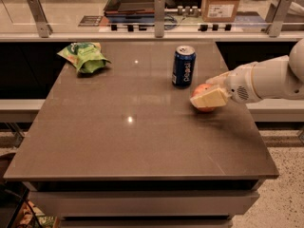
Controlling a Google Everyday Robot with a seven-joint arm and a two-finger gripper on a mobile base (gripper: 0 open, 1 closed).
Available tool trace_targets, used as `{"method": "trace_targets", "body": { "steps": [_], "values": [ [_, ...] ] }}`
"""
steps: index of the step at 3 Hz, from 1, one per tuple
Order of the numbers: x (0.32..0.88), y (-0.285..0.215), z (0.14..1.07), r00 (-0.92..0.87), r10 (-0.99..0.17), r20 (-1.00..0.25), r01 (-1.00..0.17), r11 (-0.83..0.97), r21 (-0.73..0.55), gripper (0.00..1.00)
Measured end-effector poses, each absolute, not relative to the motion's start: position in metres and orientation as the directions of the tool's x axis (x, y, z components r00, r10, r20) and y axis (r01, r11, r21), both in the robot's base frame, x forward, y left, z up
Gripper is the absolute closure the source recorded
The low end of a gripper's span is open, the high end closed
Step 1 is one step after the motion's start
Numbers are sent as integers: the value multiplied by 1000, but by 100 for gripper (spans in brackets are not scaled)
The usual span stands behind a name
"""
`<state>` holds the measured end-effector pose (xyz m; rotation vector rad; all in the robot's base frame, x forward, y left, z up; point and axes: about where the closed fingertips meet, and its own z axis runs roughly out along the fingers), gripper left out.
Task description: Move apple near green rice chip bag
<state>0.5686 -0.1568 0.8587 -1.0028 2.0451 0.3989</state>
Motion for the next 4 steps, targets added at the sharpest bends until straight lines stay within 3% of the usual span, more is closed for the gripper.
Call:
{"method": "trace_targets", "body": {
  "steps": [1, 4],
  "values": [
    [568, -155, 860, -358, -517, -777, -772, 632, -65, 97],
    [554, -159, 897, -343, -537, -771, -759, 642, -110, 100]
  ]
}}
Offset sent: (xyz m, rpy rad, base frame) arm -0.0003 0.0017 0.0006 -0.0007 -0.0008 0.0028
